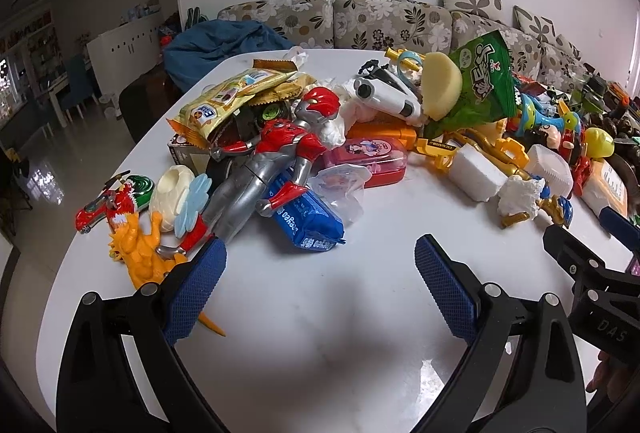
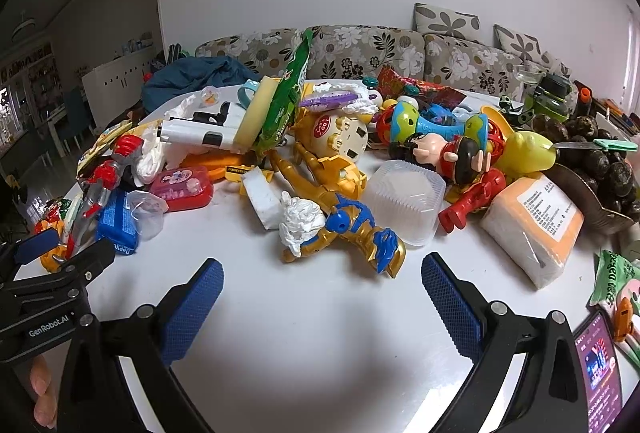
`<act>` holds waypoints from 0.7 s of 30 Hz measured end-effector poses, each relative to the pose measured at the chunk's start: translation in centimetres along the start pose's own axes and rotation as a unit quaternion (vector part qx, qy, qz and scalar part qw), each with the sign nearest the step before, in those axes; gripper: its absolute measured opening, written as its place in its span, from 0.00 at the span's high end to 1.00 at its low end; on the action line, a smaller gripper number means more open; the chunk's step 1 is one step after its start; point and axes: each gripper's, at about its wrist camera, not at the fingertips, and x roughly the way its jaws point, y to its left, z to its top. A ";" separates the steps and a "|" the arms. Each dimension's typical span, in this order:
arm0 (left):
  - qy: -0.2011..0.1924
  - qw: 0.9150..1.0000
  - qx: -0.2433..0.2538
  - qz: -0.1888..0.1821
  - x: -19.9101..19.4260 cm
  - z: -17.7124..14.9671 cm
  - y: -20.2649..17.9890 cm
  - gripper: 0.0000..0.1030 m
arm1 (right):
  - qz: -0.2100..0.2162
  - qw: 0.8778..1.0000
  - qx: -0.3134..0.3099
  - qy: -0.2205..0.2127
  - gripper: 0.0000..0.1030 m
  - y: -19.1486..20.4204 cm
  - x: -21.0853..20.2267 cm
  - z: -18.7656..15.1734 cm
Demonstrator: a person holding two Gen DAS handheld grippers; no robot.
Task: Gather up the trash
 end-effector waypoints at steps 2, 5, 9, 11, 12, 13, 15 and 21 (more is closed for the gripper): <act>0.001 1.000 -0.001 0.000 0.1 0.0 0.1 0.10 | 0.000 1.000 0.002 0.000 0.05 0.0 0.0 0.0; 0.002 1.000 -0.001 0.000 0.1 0.0 0.2 0.10 | 0.000 1.000 0.001 -0.001 0.05 0.0 0.0 0.0; 0.004 1.000 0.000 0.000 0.2 0.0 0.1 0.10 | -0.001 1.000 0.001 -0.001 0.05 0.0 0.0 0.0; 0.003 1.000 -0.001 -0.001 0.2 0.0 0.2 0.10 | 0.000 1.000 0.002 -0.001 0.05 0.0 0.0 0.0; 0.002 1.000 -0.001 -0.001 0.2 0.0 0.2 0.10 | 0.000 1.000 0.002 -0.001 0.05 0.1 0.0 0.0; 0.002 1.000 0.000 0.000 0.2 0.0 0.1 0.10 | 0.000 1.000 0.002 -0.001 0.05 0.1 0.0 0.0; 0.001 1.000 0.000 0.001 0.1 0.0 0.1 0.10 | 0.000 1.000 0.001 0.000 0.05 0.1 0.0 0.1; 0.004 1.000 -0.001 0.001 0.4 0.1 0.1 0.10 | 0.000 1.000 0.001 0.003 0.05 0.2 0.2 0.1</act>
